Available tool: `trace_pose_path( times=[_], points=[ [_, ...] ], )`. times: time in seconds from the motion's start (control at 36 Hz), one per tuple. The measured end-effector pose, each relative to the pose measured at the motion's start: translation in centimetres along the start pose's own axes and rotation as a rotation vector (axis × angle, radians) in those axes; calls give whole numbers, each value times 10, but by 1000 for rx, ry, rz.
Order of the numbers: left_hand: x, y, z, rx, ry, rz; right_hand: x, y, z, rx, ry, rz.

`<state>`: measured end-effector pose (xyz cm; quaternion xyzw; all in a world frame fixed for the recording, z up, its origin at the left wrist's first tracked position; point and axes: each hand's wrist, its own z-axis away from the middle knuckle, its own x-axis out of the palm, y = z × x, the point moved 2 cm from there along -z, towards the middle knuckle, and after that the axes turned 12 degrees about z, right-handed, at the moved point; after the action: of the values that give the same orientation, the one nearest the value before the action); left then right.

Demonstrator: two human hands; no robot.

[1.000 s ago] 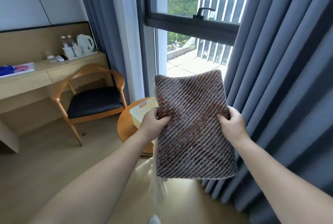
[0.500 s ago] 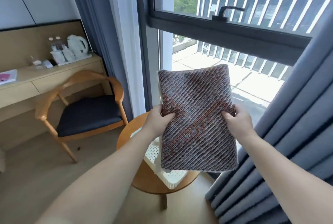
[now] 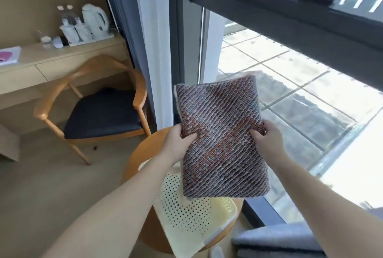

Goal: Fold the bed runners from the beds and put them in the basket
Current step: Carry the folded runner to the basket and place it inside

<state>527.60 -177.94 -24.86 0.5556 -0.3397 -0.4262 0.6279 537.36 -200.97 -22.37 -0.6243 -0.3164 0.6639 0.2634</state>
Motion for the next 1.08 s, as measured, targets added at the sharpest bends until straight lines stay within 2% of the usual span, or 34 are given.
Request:
trace_pose_path(
  times=[0.19, 0.36, 0.64, 0.83, 0.94, 1.03, 1.08],
  points=[
    [-9, -65, -4, -240, 123, -36, 58, 22, -26, -59, -204, 108],
    [-23, -136, 25, -475, 247, -74, 132, 63, -7, 16, -447, 217],
    [-34, -216, 48, -701, 405, -162, 208, 91, 15, 14, -612, 307],
    [-28, -236, 48, -851, 429, -238, 243, 106, 18, -97, -706, 584],
    [-23, -239, 42, -768, 425, -355, 255, 108, 29, -303, -834, 827],
    [-19, -235, 31, -567, 347, -660, 259, 103, 33, -475, -867, 944],
    [-14, -238, 22, -474, 263, -810, 268, 99, 30, -635, -822, 1018]
  ],
)
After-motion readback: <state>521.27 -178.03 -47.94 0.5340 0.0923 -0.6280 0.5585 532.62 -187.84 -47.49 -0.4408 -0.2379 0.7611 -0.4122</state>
